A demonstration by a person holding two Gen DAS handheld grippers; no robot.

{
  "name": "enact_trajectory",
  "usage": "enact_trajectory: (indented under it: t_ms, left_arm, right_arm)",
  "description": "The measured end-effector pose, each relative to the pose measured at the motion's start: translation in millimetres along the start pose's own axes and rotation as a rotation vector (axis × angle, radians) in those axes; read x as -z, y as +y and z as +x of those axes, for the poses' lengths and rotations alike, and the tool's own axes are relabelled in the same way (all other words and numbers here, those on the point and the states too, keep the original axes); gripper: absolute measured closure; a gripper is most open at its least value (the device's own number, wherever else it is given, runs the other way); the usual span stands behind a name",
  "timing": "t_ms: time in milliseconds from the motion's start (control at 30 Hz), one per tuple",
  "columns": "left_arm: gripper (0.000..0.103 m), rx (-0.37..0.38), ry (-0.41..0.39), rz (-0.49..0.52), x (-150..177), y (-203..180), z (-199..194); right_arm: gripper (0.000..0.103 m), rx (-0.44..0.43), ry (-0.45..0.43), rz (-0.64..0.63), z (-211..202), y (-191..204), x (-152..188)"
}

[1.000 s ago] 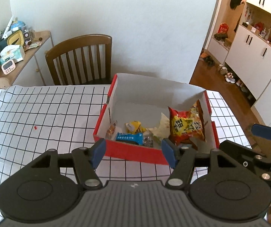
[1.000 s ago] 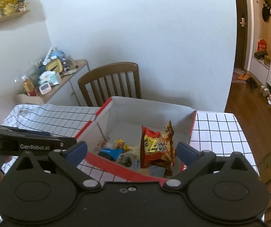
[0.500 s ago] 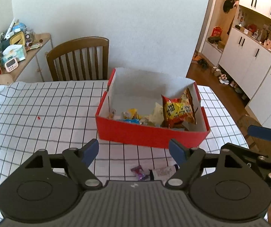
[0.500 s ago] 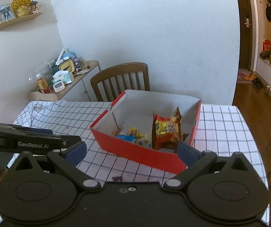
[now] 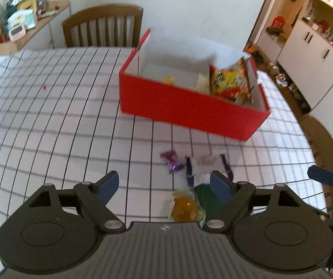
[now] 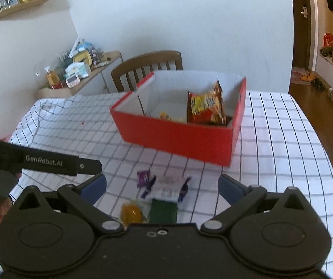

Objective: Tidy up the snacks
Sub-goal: 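Withdraw both grippers from the box toward the remaining snacks on the table, then grasp the orange jelly cup with the left gripper while the right grasps the green packet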

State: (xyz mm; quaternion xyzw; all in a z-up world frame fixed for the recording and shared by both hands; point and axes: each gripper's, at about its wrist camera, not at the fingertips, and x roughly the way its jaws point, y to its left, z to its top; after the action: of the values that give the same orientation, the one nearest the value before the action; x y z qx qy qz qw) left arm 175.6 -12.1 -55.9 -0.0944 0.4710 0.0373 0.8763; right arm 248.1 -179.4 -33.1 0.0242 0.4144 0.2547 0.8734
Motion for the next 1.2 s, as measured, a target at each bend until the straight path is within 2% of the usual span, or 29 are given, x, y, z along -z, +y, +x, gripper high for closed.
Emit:
enact_trajectory:
  t_ms: [367, 733, 900, 1133, 1200]
  left_arm:
    - [0.017, -0.083, 0.099, -0.028, 23.6, -1.5, 40.3]
    - [0.017, -0.127, 0.171, -0.092, 33.2, -0.1, 76.7]
    - [0.017, -0.116, 0.164, -0.114, 32.4, -3.5, 82.9]
    - [0.018, -0.068, 0.206, -0.137, 37.2, -9.6, 92.4]
    - [0.025, -0.054, 0.219, -0.141, 38.4, -10.7, 95.2]
  right_arm:
    - [0.003, 0.037, 0.090, -0.079, 25.7, 8.4, 38.7]
    - [0.009, 0.057, 0.183, -0.109, 64.8, 11.2, 57.5]
    - [0.015, 0.063, 0.226, -0.127, 81.2, 11.7, 64.1]
    - [0.020, 0.058, 0.266, -0.164, 93.2, 15.9, 70.5]
    - [0.021, 0.062, 0.269, -0.174, 95.8, 17.8, 71.3]
